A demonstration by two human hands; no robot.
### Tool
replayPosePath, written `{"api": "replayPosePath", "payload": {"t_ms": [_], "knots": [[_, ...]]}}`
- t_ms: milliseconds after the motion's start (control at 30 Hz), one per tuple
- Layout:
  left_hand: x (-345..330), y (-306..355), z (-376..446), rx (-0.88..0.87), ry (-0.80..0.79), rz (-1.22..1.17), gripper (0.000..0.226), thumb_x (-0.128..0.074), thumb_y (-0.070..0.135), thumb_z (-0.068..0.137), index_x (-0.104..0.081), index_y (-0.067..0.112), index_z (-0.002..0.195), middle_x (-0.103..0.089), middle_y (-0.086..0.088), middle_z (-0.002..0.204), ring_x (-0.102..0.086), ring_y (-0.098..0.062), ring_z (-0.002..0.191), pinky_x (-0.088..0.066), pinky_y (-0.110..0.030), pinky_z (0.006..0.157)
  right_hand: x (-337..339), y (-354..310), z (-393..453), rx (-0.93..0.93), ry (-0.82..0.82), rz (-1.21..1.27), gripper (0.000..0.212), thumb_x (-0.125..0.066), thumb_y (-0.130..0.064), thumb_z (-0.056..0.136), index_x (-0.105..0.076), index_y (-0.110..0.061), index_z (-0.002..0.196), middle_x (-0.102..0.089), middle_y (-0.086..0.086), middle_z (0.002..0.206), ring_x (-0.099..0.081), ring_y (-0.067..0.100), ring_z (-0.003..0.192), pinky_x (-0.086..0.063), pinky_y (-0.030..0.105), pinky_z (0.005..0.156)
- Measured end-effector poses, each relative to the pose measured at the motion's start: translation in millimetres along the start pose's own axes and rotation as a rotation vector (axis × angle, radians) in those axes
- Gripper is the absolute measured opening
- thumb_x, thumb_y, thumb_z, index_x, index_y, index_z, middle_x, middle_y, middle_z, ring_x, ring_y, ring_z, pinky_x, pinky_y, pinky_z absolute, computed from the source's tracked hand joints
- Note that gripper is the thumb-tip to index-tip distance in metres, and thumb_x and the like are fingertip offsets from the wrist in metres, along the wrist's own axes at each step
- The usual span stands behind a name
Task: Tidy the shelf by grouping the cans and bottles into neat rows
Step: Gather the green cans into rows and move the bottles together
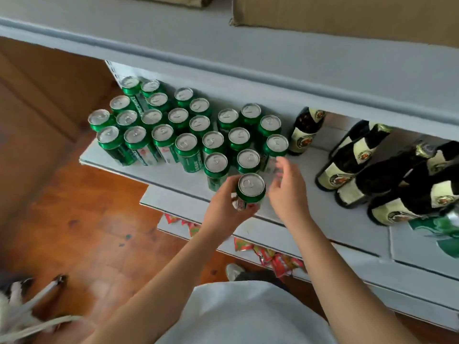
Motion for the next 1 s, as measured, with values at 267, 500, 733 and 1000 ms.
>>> {"api": "replayPosePath", "payload": {"t_ms": [267, 500, 733, 1000], "knots": [[-67.1, 19.0, 29.0, -0.058, -0.158, 0.159, 0.081, -0.081, 0.034, 0.079, -0.039, 0.030, 0.148, -0.053, -0.009, 0.126, -0.055, -0.028, 0.115, -0.043, -0.029, 0.090, 30.6, 39.9, -39.6, -0.267, 0.040, 0.275, 0.042, -0.057, -0.035, 0.096, -0.058, -0.017, 0.134, -0.064, -0.003, 0.129, -0.058, 0.007, 0.117, -0.044, 0.016, 0.098], [-80.8, 31.0, 32.3, 0.032, -0.042, 0.190, 0.070, -0.069, 0.013, 0.086, -0.030, 0.006, 0.144, -0.047, -0.017, 0.136, -0.049, -0.035, 0.124, -0.045, -0.042, 0.098, 36.8, 50.5, -20.1, -0.279, 0.068, 0.111, 0.056, -0.060, -0.038, 0.095, -0.049, -0.010, 0.142, -0.056, 0.008, 0.139, -0.052, 0.021, 0.128, -0.038, 0.022, 0.100], [-108.1, 80.4, -41.2, -0.414, -0.059, 0.163, 0.033, -0.062, 0.013, 0.089, -0.048, 0.010, 0.118, -0.046, -0.004, 0.115, -0.052, -0.022, 0.101, -0.049, -0.031, 0.083, 123.4, 107.3, -109.8, -0.412, 0.553, 0.127, 0.043, -0.063, -0.026, 0.092, -0.054, -0.006, 0.129, -0.059, 0.010, 0.124, -0.059, 0.023, 0.110, -0.051, 0.040, 0.093], [-156.4, 155.9, 32.0, -0.300, -0.051, 0.071, 0.076, -0.068, 0.011, 0.083, -0.027, 0.004, 0.146, -0.037, -0.014, 0.142, -0.041, -0.030, 0.130, -0.036, -0.027, 0.101, 212.8, 195.9, -85.3, -0.459, 0.453, 0.065, 0.074, -0.081, -0.037, 0.076, -0.045, -0.010, 0.135, -0.050, 0.013, 0.133, -0.049, 0.026, 0.124, -0.037, 0.026, 0.100]]}}
Point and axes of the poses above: each hand's wrist, its own z-axis towards the middle knuckle, its own x-axis out of the back of the hand, y = z × x, the point moved 8 cm from there along z, towards the middle knuckle
